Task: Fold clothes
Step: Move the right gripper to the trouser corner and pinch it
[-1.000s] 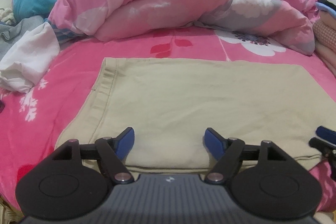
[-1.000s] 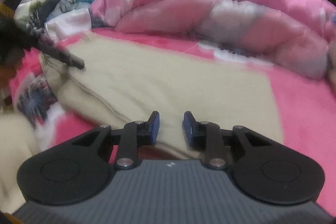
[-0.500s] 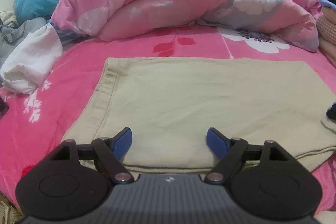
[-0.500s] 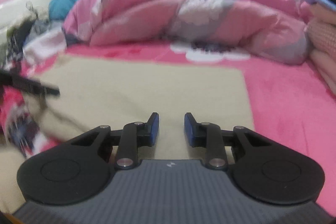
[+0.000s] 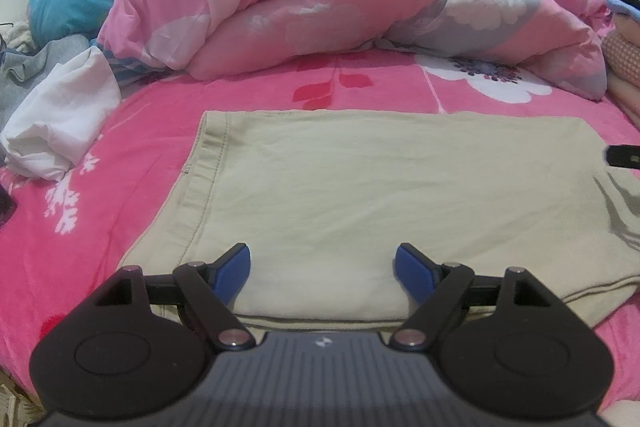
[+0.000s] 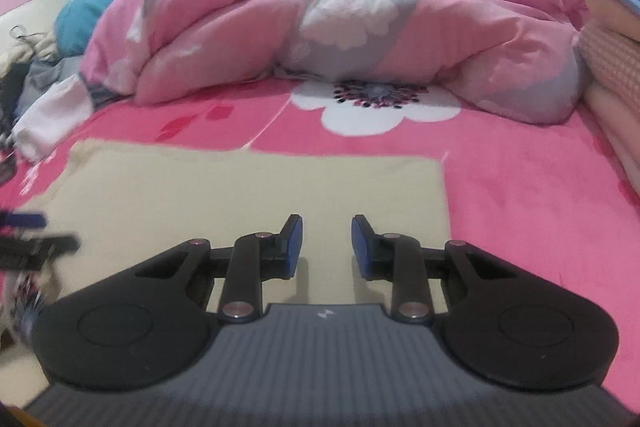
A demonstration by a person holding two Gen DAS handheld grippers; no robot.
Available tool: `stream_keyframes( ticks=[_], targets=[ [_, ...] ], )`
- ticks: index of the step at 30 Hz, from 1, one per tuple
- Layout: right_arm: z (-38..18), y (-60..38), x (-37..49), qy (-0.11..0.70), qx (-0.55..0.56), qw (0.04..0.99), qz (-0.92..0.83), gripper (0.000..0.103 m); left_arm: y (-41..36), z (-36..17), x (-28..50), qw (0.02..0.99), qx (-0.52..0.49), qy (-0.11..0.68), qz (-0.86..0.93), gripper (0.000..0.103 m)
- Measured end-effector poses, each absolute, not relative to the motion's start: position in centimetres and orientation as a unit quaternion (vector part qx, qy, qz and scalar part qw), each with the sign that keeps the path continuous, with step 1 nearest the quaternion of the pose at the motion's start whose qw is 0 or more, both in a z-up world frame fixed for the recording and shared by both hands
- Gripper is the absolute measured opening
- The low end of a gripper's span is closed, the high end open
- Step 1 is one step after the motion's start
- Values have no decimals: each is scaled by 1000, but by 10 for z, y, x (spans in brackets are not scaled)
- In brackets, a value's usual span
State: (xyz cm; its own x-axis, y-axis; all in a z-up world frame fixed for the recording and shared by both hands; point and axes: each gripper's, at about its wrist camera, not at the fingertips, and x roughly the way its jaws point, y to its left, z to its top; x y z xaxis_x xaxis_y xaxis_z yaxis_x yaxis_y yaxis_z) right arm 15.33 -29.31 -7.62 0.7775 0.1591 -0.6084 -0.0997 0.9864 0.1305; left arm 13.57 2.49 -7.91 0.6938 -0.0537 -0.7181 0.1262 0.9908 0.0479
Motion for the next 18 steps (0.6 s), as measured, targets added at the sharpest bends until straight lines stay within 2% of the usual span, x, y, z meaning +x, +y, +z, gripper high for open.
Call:
stream_keyframes(
  ticks=[4, 6, 11, 13, 16, 18],
  targets=[
    [-98, -302, 179, 374, 39, 924, 72, 26, 31, -81, 132, 923, 41, 377, -64, 82],
    [-81, -302, 190, 399, 44, 913, 68, 26, 34, -82, 130, 925, 36, 371, -72, 82],
    [-62, -307, 224, 382, 62, 920, 59, 27, 39, -85, 127, 930, 31, 357, -86, 83],
    [-82, -310, 245, 406, 50, 912, 33, 27, 41, -85, 126, 931, 29, 352, -90, 83],
    [-88, -328, 244, 397, 95, 912, 35, 26, 45, -85, 122, 935, 27, 341, -98, 83],
    [-78, -343, 224, 383, 145, 912, 32, 34, 49, -83, 117, 940, 25, 323, -103, 83]
  ],
)
